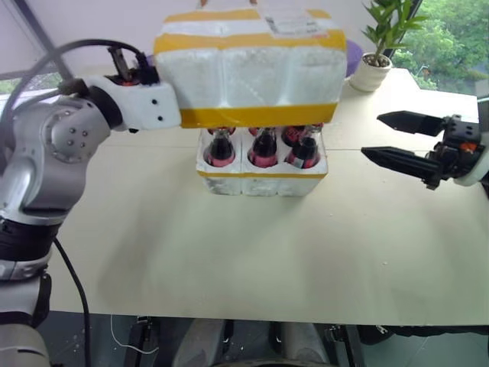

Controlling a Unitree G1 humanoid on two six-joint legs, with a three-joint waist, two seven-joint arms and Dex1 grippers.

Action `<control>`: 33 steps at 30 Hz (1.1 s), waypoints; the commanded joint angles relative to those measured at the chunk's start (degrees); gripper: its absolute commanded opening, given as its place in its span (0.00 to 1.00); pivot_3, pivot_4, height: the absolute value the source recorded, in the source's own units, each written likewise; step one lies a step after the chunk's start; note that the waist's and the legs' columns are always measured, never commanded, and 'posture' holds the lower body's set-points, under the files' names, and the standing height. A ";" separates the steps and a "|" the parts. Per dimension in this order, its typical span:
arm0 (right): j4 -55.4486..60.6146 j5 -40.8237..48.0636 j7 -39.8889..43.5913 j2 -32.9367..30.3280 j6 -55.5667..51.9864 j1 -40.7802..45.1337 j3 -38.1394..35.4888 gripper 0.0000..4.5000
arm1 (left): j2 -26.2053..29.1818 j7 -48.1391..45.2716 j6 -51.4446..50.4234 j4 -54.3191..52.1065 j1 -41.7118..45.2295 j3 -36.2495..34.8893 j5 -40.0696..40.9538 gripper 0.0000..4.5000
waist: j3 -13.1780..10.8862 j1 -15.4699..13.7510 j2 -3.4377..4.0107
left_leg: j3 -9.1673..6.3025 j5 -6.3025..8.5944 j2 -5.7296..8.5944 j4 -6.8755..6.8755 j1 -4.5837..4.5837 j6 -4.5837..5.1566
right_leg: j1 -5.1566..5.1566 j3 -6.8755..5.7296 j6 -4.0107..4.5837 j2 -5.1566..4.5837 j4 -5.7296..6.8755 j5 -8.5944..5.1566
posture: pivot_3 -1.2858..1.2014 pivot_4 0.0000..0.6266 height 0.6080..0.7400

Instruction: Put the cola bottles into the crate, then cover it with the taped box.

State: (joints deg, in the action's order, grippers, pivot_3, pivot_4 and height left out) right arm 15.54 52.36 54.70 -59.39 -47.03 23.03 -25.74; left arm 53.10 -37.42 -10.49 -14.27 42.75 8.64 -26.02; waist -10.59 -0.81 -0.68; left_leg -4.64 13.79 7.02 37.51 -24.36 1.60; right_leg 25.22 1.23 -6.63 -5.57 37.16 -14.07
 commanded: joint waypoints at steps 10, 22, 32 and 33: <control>0.61 -0.20 -1.43 0.81 0.95 -0.07 -1.60 1.00 | -2.72 0.81 4.68 -0.38 -2.49 0.41 -4.75 0.08 | 0.02 0.02 0.02 | -0.01 0.00 0.00 0.01 0.02 0.00 | -0.01 -0.01 0.00 0.00 0.01 0.00 | 0.52 0.24 0.98; -0.26 -0.85 -1.69 1.02 1.68 0.15 -1.00 1.00 | -1.54 0.40 7.32 0.61 -1.82 -1.14 -6.03 0.98 | 0.01 0.02 0.02 | -0.01 0.00 0.00 0.05 0.04 0.01 | -0.05 -0.02 0.00 0.00 0.01 0.00 | 0.52 0.24 0.98; -1.42 -1.72 -1.44 1.18 2.71 0.74 -0.37 1.00 | 2.90 -1.08 9.70 -2.59 -12.84 -4.22 -6.22 0.98 | 0.02 0.16 0.03 | -0.01 0.00 -0.01 0.01 0.05 0.01 | -0.02 0.00 0.00 0.00 0.03 0.00 | 0.52 0.24 0.98; -1.54 -1.82 -1.34 1.13 2.80 0.69 -0.40 1.00 | 4.17 -0.67 11.10 -2.68 -15.27 -4.83 -6.72 0.98 | 0.02 0.14 0.03 | -0.01 0.01 -0.01 0.00 0.05 0.01 | -0.02 0.00 0.00 0.00 0.03 0.00 | 0.52 0.24 0.98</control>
State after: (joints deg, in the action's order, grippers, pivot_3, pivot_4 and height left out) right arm 13.61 50.66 53.21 -58.27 -45.49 22.96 -24.95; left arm 55.73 -38.53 -0.84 -15.19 28.07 6.79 -31.96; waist -10.58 -0.67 -0.65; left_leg -4.65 13.80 7.01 37.51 -24.31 1.61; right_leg 25.21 1.23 -6.63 -5.57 37.18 -14.07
